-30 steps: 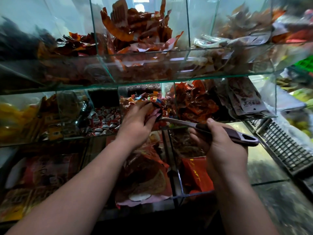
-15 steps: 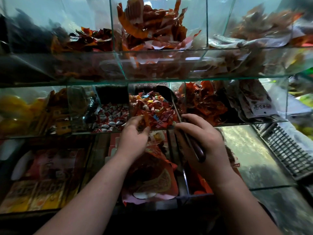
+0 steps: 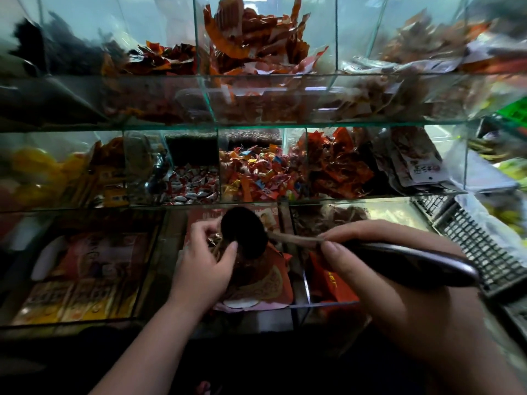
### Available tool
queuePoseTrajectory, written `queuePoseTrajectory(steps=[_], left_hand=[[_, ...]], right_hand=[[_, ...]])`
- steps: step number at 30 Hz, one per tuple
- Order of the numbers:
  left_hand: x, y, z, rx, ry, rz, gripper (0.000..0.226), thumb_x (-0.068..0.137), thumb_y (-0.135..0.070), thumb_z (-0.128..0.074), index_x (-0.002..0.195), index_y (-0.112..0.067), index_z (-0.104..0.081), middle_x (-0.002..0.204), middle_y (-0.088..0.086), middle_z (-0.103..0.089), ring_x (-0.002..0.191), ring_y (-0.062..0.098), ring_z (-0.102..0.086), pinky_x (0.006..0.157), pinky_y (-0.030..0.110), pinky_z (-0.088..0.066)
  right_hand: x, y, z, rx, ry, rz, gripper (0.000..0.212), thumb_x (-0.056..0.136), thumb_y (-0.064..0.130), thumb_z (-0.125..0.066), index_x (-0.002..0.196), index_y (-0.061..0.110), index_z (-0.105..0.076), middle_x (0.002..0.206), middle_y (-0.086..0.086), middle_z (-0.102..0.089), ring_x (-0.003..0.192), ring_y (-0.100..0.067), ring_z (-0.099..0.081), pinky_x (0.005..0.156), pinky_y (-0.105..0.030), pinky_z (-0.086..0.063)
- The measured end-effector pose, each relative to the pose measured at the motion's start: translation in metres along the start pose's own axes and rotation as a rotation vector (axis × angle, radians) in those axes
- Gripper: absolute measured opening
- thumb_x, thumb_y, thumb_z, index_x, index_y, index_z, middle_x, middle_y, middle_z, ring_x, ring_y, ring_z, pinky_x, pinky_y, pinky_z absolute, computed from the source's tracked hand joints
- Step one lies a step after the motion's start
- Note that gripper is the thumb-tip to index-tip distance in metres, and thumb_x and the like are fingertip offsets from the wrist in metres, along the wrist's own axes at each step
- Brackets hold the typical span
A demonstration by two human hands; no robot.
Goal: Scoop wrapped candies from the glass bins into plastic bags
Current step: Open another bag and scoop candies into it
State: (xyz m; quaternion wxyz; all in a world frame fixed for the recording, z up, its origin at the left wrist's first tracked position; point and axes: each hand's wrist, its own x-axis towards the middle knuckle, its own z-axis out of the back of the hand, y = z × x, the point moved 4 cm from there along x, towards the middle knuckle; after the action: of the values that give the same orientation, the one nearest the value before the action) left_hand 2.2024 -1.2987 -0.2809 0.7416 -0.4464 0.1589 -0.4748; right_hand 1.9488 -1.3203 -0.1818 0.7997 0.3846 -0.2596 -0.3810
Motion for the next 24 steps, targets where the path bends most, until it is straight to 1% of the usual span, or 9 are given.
queuePoseTrajectory(steps=[2,4,5,8,10,14,17,21,24], left_hand=[[-0.014,0.017,0.005,0.091,-0.027,0.082,0.063,0.087,-0.037,-0.073,0.133,-0.041,-0.031,0.152,-0.004,-0.043,0.139,0.019,-0.041,0.111,0.045,-0.04],[-0.019,0.035,0.001,0.143,0.03,0.236,0.081,0.087,-0.035,-0.073,0.145,-0.041,-0.018,0.158,-0.001,-0.033,0.144,0.023,-0.034,0.115,0.046,-0.036],[-0.021,0.042,-0.005,0.166,0.097,0.315,0.084,0.089,-0.034,-0.071,0.15,-0.038,-0.014,0.158,0.001,-0.032,0.144,0.025,-0.035,0.114,0.046,-0.037],[-0.024,0.058,-0.027,0.186,0.219,0.373,0.058,0.099,-0.023,-0.056,0.153,-0.026,-0.034,0.145,0.001,-0.05,0.131,0.024,-0.05,0.107,0.041,-0.045],[-0.026,0.062,-0.034,0.151,0.195,0.374,0.035,0.103,-0.017,-0.045,0.135,-0.024,-0.058,0.118,-0.003,-0.066,0.109,0.021,-0.064,0.094,0.04,-0.054],[-0.029,0.064,-0.029,0.02,0.086,0.389,0.038,0.106,-0.021,-0.04,0.132,-0.037,-0.062,0.1,-0.018,-0.068,0.096,0.008,-0.065,0.076,0.027,-0.054],[-0.029,0.066,-0.027,-0.066,0.038,0.415,0.038,0.107,-0.026,-0.039,0.137,-0.041,-0.057,0.109,-0.019,-0.067,0.102,0.006,-0.063,0.088,0.032,-0.056],[-0.027,0.069,-0.032,-0.1,0.022,0.442,0.037,0.107,-0.032,-0.039,0.14,-0.043,-0.054,0.107,-0.026,-0.059,0.105,0.001,-0.057,0.09,0.026,-0.05],[-0.027,0.072,-0.037,-0.121,0.037,0.446,0.037,0.108,-0.032,-0.039,0.139,-0.043,-0.054,0.109,-0.028,-0.061,0.11,0.003,-0.06,0.09,0.025,-0.05]], right_hand=[[0.003,0.008,0.009,-0.041,-0.203,0.028,0.027,0.095,0.021,-0.069,0.072,0.03,-0.078,0.07,0.019,-0.074,0.062,0.011,-0.068,0.083,-0.021,-0.059],[-0.01,0.012,0.0,-0.062,-0.241,0.195,0.002,0.085,0.034,-0.074,0.085,0.034,-0.077,0.084,0.025,-0.075,0.075,0.007,-0.072,0.069,-0.008,-0.054],[-0.005,0.012,-0.011,-0.035,-0.227,0.187,0.007,0.083,0.034,-0.075,0.089,0.033,-0.077,0.086,0.025,-0.075,0.079,0.006,-0.072,0.068,-0.007,-0.053],[0.017,-0.016,-0.048,0.009,-0.23,0.029,0.009,0.084,0.022,-0.081,0.091,0.028,-0.08,0.09,0.019,-0.075,0.088,0.005,-0.07,0.076,-0.011,-0.054],[0.027,-0.04,-0.069,0.031,-0.242,-0.068,0.01,0.087,0.022,-0.08,0.098,0.023,-0.081,0.097,0.015,-0.076,0.094,0.004,-0.069,0.083,-0.015,-0.055],[0.037,-0.081,-0.092,0.02,-0.301,-0.134,0.016,0.092,0.023,-0.074,0.106,0.016,-0.078,0.105,0.006,-0.076,0.101,-0.005,-0.07,0.086,-0.034,-0.061],[0.044,-0.09,-0.11,-0.17,-0.287,-0.012,0.018,0.09,0.016,-0.076,0.107,0.012,-0.078,0.105,0.0,-0.076,0.099,-0.007,-0.069,0.094,-0.012,-0.051],[0.059,-0.102,-0.137,-0.2,-0.189,-0.051,0.026,0.093,0.016,-0.072,0.117,0.008,-0.076,0.114,-0.008,-0.075,0.109,-0.022,-0.071,0.101,-0.028,-0.053],[0.071,-0.112,-0.149,-0.131,-0.201,-0.134,0.028,0.092,0.018,-0.074,0.119,0.009,-0.076,0.116,-0.007,-0.076,0.11,-0.019,-0.07,0.097,-0.004,-0.039]])
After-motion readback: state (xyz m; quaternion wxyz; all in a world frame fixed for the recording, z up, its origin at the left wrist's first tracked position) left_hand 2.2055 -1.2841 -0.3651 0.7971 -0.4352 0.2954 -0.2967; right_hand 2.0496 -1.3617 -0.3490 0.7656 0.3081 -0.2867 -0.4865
